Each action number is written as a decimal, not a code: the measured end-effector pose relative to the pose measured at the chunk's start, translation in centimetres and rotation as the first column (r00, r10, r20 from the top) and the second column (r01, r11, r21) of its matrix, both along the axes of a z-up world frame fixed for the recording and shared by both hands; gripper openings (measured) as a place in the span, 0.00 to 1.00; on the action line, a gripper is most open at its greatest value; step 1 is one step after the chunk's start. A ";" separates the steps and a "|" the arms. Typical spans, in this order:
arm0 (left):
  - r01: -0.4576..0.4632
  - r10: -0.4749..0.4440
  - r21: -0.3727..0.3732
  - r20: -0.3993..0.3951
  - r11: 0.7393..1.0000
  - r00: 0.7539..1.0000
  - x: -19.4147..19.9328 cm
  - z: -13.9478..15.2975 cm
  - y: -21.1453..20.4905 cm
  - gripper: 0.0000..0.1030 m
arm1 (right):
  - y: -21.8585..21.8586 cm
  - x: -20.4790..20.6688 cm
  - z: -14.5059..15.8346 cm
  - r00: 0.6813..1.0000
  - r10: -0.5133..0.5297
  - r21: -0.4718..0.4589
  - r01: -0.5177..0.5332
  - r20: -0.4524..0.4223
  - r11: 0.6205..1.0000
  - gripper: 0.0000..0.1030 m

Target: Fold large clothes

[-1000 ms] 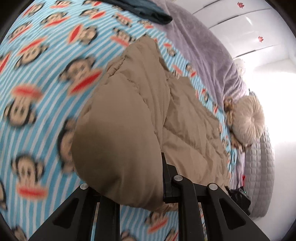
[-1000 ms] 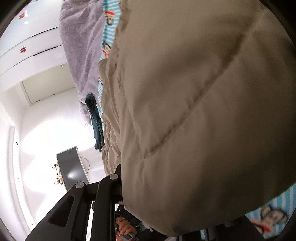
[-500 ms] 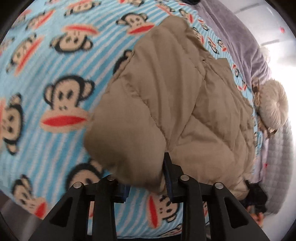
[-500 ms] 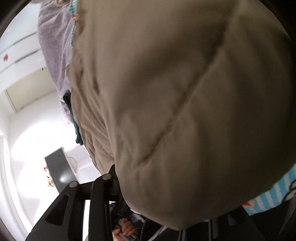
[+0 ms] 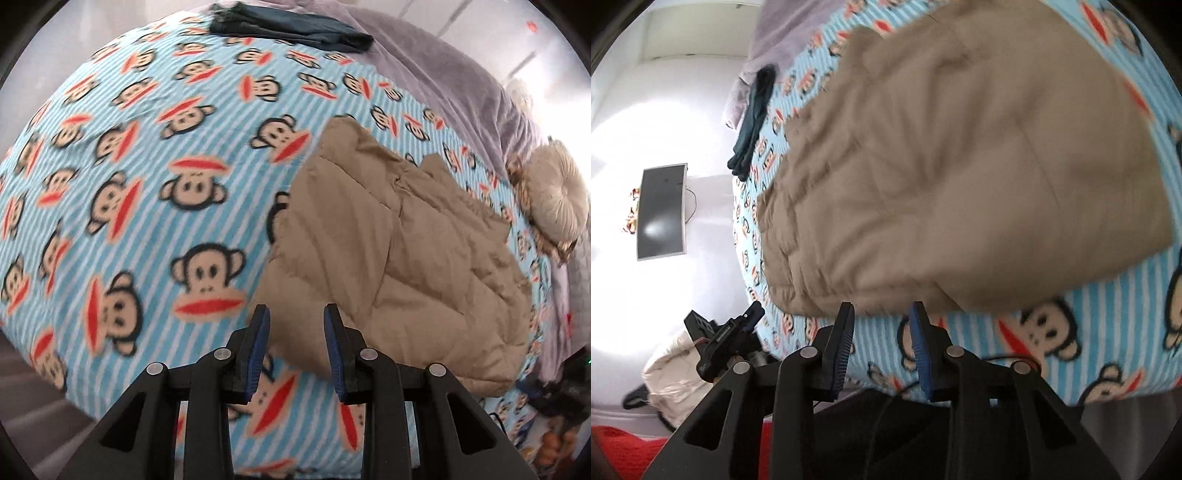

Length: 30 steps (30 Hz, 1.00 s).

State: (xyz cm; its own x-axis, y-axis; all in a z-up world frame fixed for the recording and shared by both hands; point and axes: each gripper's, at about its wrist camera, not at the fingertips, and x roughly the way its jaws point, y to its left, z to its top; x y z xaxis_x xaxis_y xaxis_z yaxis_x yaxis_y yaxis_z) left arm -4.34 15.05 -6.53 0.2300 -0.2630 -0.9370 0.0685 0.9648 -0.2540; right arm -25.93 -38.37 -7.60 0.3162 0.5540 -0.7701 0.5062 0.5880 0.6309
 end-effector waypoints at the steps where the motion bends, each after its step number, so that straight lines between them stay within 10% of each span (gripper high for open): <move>1: 0.018 -0.018 0.023 -0.002 1.000 1.000 0.6 -0.8 -1.4 0.30 | 0.1 0.7 0.4 1.000 0.001 -0.045 -0.001 0.002 0.999 0.33; 8: 0.092 -0.077 0.196 -0.084 0.976 0.994 1.1 -7.2 -2.3 0.30 | 0.8 4.2 -1.4 0.987 0.018 -0.367 -0.075 -0.158 0.927 0.32; 11: 0.069 -0.053 0.232 -0.077 0.970 0.996 1.2 -6.9 -1.3 0.54 | -0.3 3.9 -3.2 0.984 -0.020 -0.377 -0.050 -0.178 0.925 0.30; 30: 0.030 -0.031 0.177 0.005 0.984 1.000 3.2 -0.9 -1.3 0.57 | 3.5 9.3 -2.8 0.980 -0.049 -0.446 -0.042 -0.192 0.894 0.33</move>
State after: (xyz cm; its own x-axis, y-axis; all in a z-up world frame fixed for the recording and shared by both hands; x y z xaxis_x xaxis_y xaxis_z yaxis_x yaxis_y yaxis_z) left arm -1.14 13.72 -7.47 0.2315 -0.1007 -0.9676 0.0995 0.9919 -0.0794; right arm -16.59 -34.91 -10.44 0.1371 0.1364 -0.9811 0.5935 0.7817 0.1916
